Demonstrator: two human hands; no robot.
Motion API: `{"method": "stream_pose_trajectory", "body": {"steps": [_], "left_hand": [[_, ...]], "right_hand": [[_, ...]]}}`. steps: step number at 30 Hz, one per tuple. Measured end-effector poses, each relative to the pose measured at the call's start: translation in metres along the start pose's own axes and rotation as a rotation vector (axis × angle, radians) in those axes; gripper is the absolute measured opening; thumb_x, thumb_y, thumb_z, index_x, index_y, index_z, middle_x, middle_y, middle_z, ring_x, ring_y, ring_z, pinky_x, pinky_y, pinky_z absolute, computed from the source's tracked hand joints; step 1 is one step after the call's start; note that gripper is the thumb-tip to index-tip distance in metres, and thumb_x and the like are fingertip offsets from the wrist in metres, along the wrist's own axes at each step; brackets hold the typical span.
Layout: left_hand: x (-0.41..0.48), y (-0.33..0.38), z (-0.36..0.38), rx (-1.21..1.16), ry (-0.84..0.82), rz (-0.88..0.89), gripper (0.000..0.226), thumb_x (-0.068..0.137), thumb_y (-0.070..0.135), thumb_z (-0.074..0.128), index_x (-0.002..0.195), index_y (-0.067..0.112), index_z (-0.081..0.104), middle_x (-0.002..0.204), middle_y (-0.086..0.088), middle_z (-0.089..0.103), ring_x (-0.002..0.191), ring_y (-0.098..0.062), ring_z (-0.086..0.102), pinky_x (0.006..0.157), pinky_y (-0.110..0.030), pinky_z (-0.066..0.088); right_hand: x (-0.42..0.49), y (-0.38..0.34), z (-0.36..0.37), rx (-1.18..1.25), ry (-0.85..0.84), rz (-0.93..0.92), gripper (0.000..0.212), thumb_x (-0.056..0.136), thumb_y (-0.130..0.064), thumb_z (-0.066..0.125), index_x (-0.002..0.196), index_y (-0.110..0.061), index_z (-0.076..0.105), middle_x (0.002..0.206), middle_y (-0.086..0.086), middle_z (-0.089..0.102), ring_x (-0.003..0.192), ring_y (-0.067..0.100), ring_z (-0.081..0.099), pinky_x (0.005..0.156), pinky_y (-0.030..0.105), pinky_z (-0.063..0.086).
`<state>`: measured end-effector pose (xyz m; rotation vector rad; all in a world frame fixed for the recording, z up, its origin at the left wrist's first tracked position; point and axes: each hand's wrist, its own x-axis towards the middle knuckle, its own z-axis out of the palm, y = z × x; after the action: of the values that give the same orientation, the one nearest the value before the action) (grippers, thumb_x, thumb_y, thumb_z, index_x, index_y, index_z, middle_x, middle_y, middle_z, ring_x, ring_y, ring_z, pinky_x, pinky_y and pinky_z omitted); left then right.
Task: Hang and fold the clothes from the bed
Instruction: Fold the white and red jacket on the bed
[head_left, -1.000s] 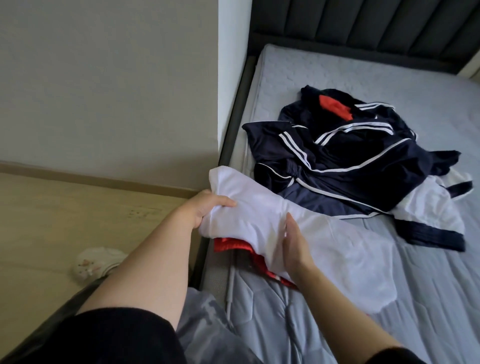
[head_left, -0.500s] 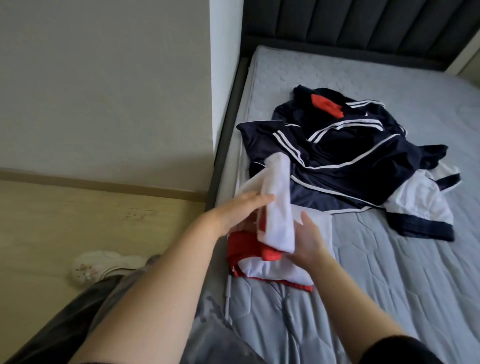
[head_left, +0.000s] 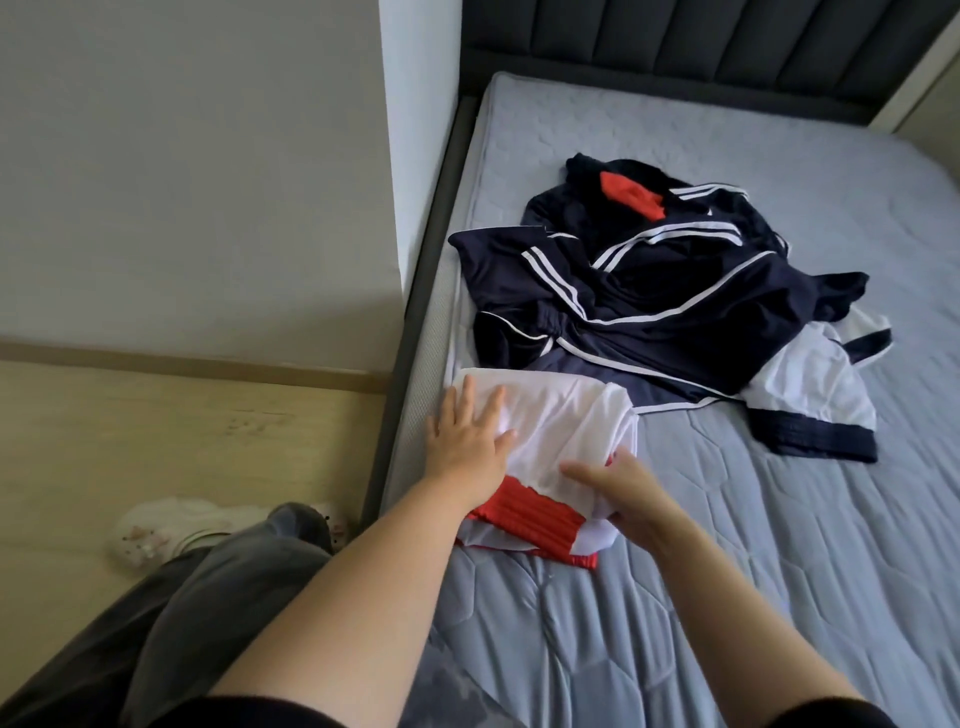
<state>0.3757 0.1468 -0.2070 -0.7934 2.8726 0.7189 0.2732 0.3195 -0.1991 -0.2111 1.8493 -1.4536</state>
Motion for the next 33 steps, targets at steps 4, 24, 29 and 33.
{"method": "stream_pose_trajectory", "body": {"steps": [4,24,29,33], "left_hand": [[0.004,0.0,0.004,-0.134,0.019,0.007,0.055,0.1,0.05,0.018,0.15,0.04,0.0,0.158,0.004,-0.021,0.144,-0.021,-0.022,0.117,-0.049,-0.005],[0.002,0.004,0.027,0.343,0.161,0.343,0.06,0.098,0.048,0.018,0.152,0.028,0.006,0.16,0.005,-0.011,0.145,-0.021,-0.02,0.114,-0.049,-0.01],[0.004,0.009,0.039,0.474,0.086,0.305,0.063,0.096,0.053,0.014,0.151,0.029,-0.007,0.158,0.003,-0.021,0.142,-0.025,-0.027,0.11,-0.052,-0.018],[0.006,0.014,0.044,0.476,0.07,0.276,0.064,0.097,0.054,0.015,0.151,0.029,-0.008,0.158,0.003,-0.02,0.142,-0.023,-0.028,0.111,-0.051,-0.018]], "right_hand": [[-0.002,0.0,0.001,0.364,-0.061,0.195,0.038,0.075,0.009,0.058,0.113,0.006,0.057,0.098,0.022,0.065,0.086,0.032,0.065,0.074,0.038,0.056],[0.013,0.032,-0.004,0.508,0.14,0.343,0.018,0.099,-0.019,0.048,0.102,-0.006,0.06,0.094,0.014,0.07,0.084,0.027,0.066,0.07,0.039,0.053],[0.018,0.018,-0.005,-0.376,0.541,-0.144,0.034,0.092,-0.035,0.056,0.074,-0.007,0.05,0.065,0.001,0.052,0.061,0.019,0.048,0.052,0.03,0.034],[0.037,0.015,-0.013,-0.551,0.58,-0.034,0.038,0.099,-0.03,0.04,0.074,-0.004,0.05,0.068,0.005,0.052,0.072,0.029,0.051,0.064,0.033,0.034]]}}
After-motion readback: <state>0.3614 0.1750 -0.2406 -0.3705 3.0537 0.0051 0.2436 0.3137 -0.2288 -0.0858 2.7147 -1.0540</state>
